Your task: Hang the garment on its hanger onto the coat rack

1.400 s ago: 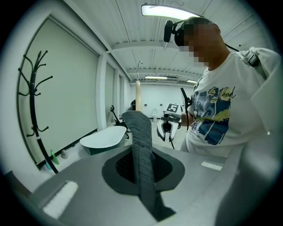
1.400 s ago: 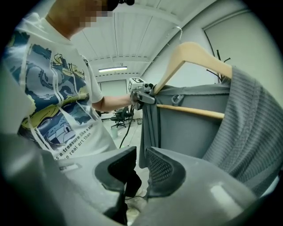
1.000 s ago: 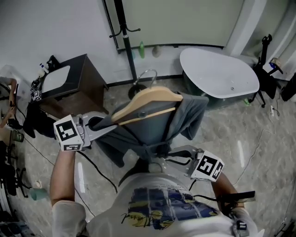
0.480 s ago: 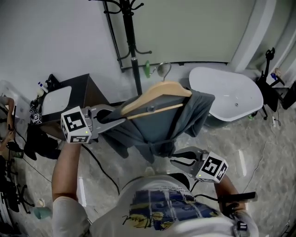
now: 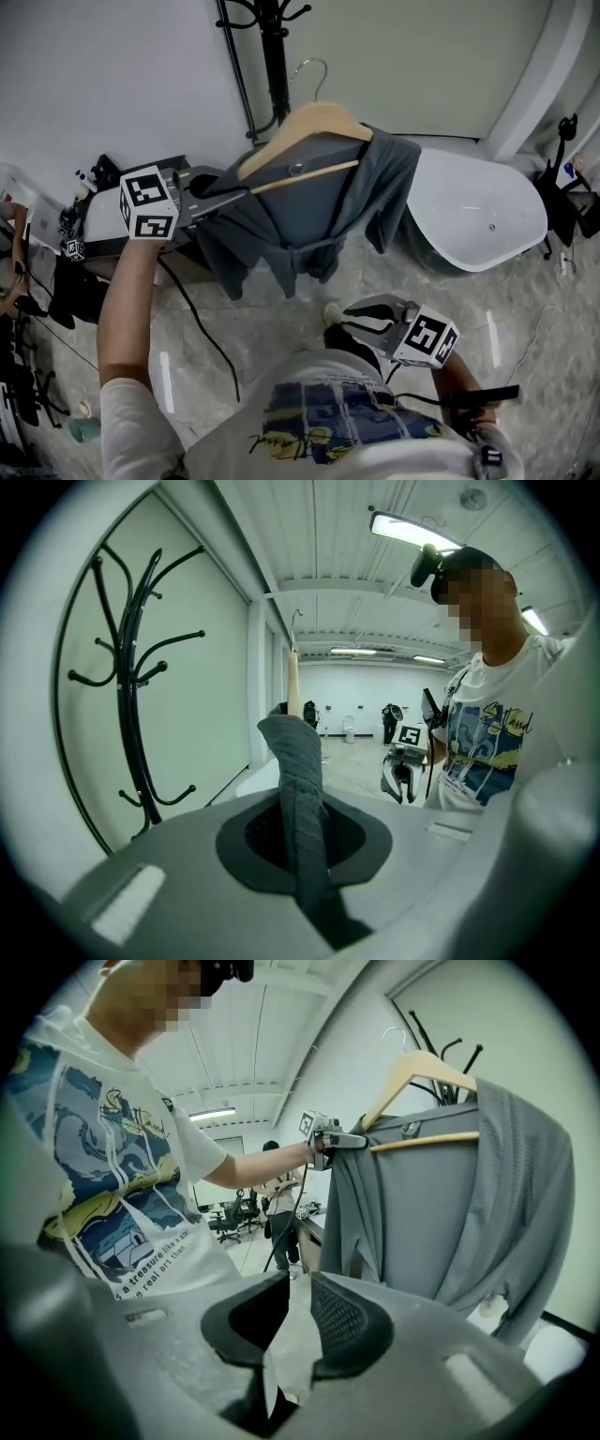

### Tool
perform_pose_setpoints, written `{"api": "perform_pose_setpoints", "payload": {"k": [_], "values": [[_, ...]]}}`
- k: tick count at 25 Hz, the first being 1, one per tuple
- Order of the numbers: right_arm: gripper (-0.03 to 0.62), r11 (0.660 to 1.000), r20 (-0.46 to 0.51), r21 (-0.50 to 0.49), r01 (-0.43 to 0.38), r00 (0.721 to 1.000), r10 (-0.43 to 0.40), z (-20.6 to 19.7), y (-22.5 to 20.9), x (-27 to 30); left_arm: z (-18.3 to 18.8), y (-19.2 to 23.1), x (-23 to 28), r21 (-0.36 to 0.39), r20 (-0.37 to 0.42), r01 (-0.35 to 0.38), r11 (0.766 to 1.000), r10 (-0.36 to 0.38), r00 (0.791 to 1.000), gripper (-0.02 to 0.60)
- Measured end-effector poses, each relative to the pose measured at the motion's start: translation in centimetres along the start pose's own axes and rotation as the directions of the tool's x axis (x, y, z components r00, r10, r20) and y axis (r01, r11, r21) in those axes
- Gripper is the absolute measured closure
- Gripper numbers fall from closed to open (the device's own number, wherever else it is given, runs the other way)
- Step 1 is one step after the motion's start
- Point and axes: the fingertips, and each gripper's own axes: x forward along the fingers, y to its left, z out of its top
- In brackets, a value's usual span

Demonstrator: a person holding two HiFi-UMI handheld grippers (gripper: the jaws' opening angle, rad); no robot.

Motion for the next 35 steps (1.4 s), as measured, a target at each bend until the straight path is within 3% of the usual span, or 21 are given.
{"api": "perform_pose_setpoints", "payload": {"k": [7,17,27,35], "values": [[0.52,1.0,0.024,-0.012,-0.018,1.0,0.018,2.3,-9.0,-0.1,0.1,10.6,0.8,-0.073,0.015,-0.054,0.996,0.055,0.998,0.565],[0.52,0.999,-0.001,0.005,-0.054,0.999,0.054,2.3,-16.3,-0.6,-1.7,19.8,1.8,-0.16,0.014,-0.109,0.981,0.112,0.994,0.565],[0.52,0.997,-0.031,0.034,-0.066,0.997,0.067,2.1,-20.2,-0.6,-5.2,24.4,2.8,-0.198,0.004,-0.134,0.971,0.137,0.991,0.563],[0.52,0.996,-0.035,0.053,-0.074,0.996,0.076,2.1,-20.9,0.3,-6.7,26.3,2.4,-0.214,-0.014,-0.136,0.967,0.136,0.991,0.563]]}}
